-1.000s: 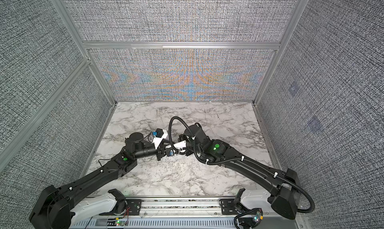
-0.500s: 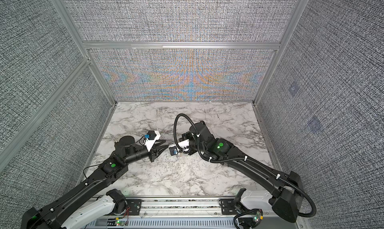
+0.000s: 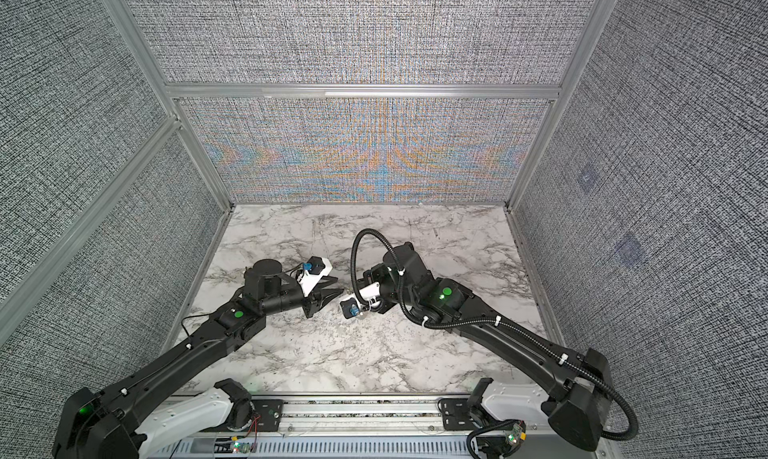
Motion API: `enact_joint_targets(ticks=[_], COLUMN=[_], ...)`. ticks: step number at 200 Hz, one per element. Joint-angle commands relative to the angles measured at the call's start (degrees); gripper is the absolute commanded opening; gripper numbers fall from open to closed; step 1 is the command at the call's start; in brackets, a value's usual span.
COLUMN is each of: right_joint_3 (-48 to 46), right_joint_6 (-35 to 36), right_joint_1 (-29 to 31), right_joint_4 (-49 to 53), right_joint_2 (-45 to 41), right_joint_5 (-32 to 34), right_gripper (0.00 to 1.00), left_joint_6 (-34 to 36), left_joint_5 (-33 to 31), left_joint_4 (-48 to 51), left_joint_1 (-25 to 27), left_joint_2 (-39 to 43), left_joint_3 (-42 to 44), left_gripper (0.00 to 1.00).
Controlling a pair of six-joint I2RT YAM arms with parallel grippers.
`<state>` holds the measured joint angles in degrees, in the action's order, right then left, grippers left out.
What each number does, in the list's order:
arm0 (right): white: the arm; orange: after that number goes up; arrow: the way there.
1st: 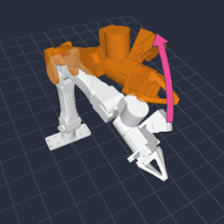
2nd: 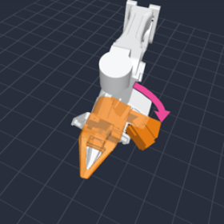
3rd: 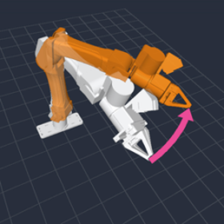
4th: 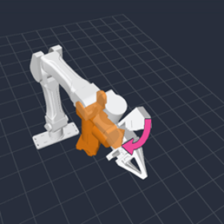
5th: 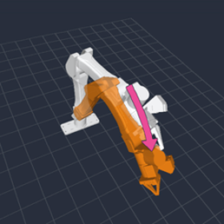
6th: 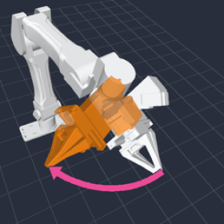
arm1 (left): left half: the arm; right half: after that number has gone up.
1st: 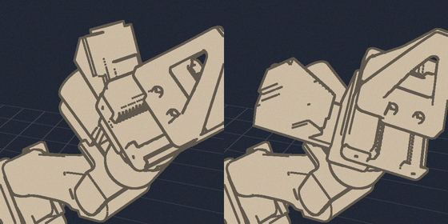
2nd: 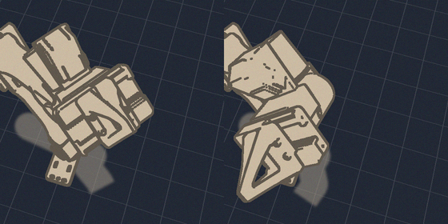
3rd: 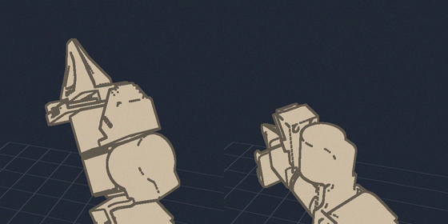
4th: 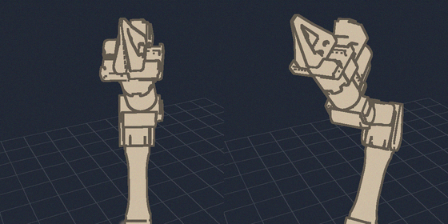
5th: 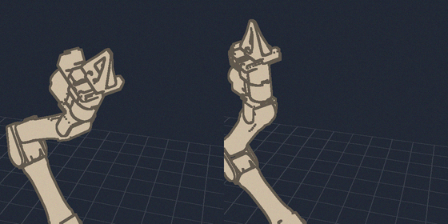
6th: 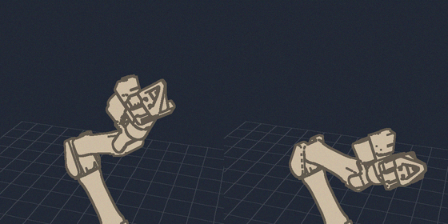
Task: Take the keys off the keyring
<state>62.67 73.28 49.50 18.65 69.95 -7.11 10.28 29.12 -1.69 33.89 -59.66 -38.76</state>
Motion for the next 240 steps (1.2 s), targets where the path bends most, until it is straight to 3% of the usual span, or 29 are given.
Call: enact_joint_targets(ticks=[1, 42, 79, 143, 240], right_joint_3=[-0.18, -0.31, -0.45, -0.26, -1.21], right_joint_6=[0.81, 1.17, 1.30, 1.44, 3.10], right_joint_1=[-0.03, -0.01, -0.06, 0.19, 0.59], right_joint_4=[-1.86, -1.46, -1.87, -2.33, -4.85], right_joint_2=[-0.26, 0.00, 0.09, 0.27, -0.54], right_joint_5=[-1.59, -1.89, -2.11, -2.47, -3.04], right_gripper=[0.00, 0.00, 0.00, 0.00, 0.00], left_joint_6=[1.03, 3.77, 5.36, 2.43, 0.36], left_joint_5=[1.12, 0.99, 6.06, 11.00, 13.10], left_joint_4=[-2.70, -0.63, -0.38, -4.40, -8.59], left_joint_1=[-0.23, -0.31, -0.40, -0.40, -0.40], left_joint_2=[0.03, 0.60, -0.76, -1.84, -1.08], left_joint_3=[-0.13, -1.09, -1.91, -0.70, 1.48], left_gripper=[0.39, 0.39, 0.39, 0.39, 0.38])
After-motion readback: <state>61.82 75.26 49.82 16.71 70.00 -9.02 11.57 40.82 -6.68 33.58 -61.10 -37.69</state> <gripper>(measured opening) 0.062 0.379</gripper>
